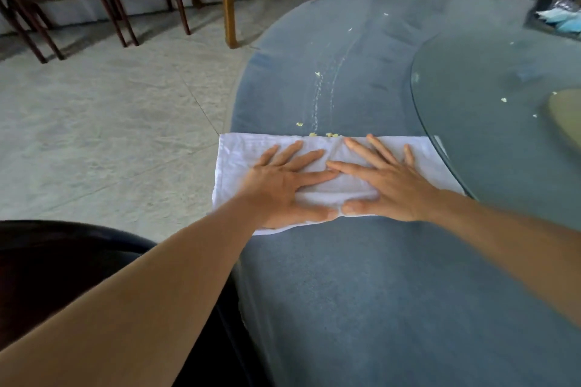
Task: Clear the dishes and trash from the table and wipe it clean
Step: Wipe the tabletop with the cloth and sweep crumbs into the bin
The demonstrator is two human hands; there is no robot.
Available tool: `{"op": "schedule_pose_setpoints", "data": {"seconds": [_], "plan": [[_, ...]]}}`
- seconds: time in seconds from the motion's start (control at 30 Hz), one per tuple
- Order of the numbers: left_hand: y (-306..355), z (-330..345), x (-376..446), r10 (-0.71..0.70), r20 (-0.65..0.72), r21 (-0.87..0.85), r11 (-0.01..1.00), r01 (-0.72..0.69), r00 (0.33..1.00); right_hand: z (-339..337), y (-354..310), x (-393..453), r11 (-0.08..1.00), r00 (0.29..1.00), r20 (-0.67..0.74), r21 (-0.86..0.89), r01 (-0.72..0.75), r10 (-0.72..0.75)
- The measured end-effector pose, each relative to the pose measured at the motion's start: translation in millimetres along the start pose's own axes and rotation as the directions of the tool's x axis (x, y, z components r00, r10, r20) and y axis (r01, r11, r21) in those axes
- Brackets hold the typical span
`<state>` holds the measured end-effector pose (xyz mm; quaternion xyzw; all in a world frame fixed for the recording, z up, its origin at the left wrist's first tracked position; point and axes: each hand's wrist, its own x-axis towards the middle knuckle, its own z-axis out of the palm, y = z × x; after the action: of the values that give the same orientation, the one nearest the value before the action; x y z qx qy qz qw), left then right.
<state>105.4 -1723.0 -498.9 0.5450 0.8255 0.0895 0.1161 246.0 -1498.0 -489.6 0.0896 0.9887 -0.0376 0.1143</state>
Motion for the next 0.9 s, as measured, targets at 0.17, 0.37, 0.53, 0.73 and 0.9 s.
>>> {"op": "schedule_pose_setpoints", "data": {"seconds": [0.17, 0.37, 0.53, 0.73, 0.9], "plan": [[-24, -8, 26, 0.048, 0.034, 0.036, 0.998, -0.049, 0.998, -4, 1, 23, 0.997, 0.999, -0.002, 0.05, -0.054, 0.054], [-63, -27, 69, 0.111, 0.088, 0.063, 0.991, -0.117, 0.99, -14, 2, 60, 0.984, 0.988, 0.016, 0.09, -0.155, 0.154], [-104, -45, 118, 0.18, 0.112, 0.09, 0.978, -0.191, 0.977, -23, 8, 102, 0.962, 0.974, 0.002, 0.157, -0.225, 0.227], [-142, -59, 177, 0.282, 0.14, 0.105, 0.949, -0.297, 0.949, -31, 20, 145, 0.938, 0.952, -0.004, 0.174, -0.3, 0.306], [-156, -65, 209, 0.338, 0.125, 0.097, 0.931, -0.351, 0.933, -40, 26, 163, 0.924, 0.935, -0.01, 0.156, -0.349, 0.355]]}}
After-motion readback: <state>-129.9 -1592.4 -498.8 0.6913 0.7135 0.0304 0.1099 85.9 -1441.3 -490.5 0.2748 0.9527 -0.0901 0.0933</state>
